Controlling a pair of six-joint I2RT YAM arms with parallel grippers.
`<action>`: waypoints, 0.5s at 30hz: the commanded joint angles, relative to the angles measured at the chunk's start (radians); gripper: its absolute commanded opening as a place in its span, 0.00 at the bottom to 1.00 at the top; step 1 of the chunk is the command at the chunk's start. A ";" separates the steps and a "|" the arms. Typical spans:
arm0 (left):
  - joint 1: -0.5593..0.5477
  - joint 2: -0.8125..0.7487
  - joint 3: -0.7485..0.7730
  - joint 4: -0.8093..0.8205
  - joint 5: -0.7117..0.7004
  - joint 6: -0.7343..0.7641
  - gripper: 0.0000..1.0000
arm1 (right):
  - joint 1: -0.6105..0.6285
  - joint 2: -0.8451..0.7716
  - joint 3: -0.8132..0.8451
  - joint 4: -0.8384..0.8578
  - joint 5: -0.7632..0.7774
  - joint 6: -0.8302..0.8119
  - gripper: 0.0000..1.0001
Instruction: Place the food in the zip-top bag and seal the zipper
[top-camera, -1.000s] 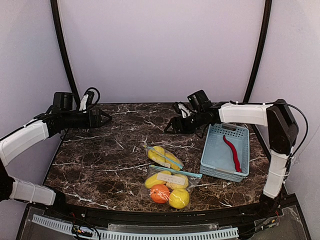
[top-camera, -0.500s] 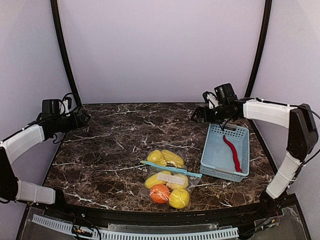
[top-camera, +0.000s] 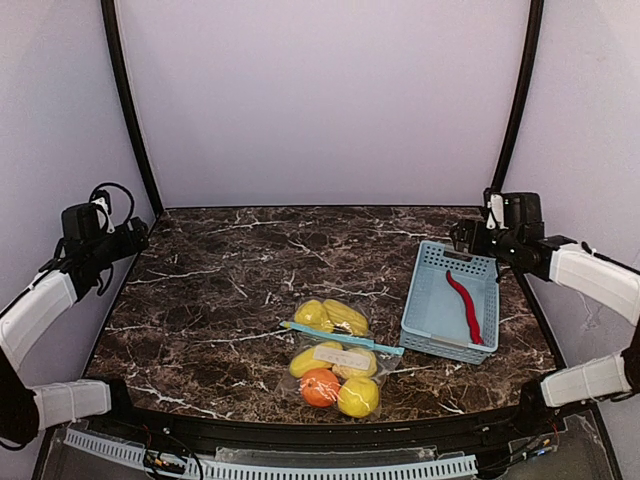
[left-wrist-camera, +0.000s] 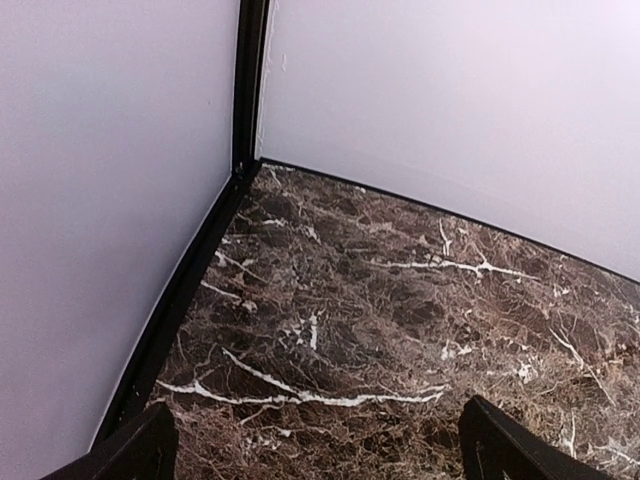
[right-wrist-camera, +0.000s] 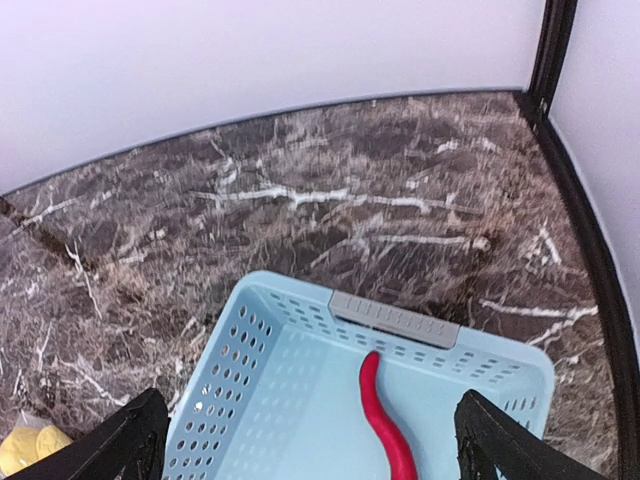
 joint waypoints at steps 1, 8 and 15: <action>0.003 -0.071 -0.071 0.085 -0.036 0.017 0.99 | -0.009 -0.158 -0.142 0.239 0.071 -0.061 0.98; 0.003 -0.154 -0.125 0.143 -0.037 0.027 0.99 | -0.013 -0.278 -0.268 0.324 0.073 -0.128 0.98; 0.004 -0.177 -0.127 0.141 -0.035 0.036 0.99 | -0.014 -0.304 -0.288 0.334 0.074 -0.133 0.98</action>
